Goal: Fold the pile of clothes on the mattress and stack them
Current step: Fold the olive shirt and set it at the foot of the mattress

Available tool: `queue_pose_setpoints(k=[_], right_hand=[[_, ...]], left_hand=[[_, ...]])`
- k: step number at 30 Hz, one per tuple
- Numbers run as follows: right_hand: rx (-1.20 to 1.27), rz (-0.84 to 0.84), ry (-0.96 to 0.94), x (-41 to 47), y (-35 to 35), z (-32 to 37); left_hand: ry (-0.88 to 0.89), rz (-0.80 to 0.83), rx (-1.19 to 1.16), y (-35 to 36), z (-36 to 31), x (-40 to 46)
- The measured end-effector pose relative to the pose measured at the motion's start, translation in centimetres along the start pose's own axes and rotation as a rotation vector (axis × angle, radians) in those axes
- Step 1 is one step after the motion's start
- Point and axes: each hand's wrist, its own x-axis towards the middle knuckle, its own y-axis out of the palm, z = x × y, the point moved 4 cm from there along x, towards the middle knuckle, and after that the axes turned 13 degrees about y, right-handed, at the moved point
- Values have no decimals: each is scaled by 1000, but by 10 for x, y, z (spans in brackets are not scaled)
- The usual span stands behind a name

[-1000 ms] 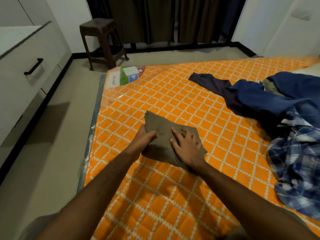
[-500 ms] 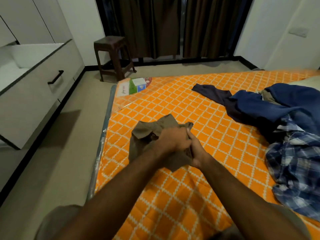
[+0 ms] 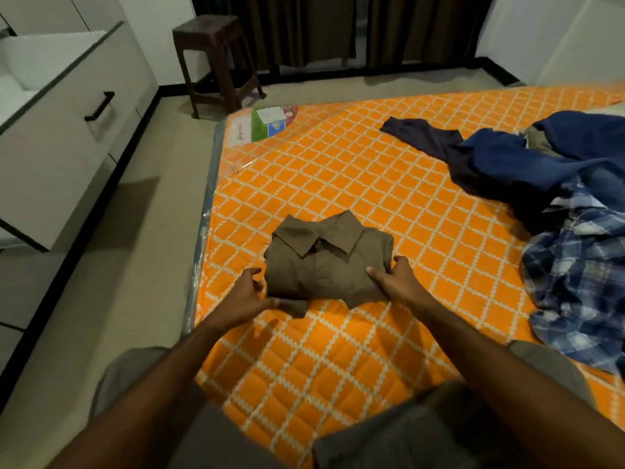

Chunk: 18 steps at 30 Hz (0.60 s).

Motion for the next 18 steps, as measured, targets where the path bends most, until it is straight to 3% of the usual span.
queue_pose_setpoints(k=[2,4,6,8,13,18], right_hand=[[-193,-236,-116,-15,5,0],[-349,-427,-450,-42,12,18],[-521,-361,-755,-61,33,40],[-801,-227,-902,-67,68,54],[-1079,-93,-971,-76,118,79],[-1353,-112,-1096,-83,139,131]], left_hand=[[-79,-28,-159,7,-3,-2],[-104,-73,-231,15,-7,-1],[-139,-153,-279,22,-7,1],[-164,-245,-304,23,-5,3],[-147,-341,-483,29,-3,6],[-184,-434,-740,37,3,4]])
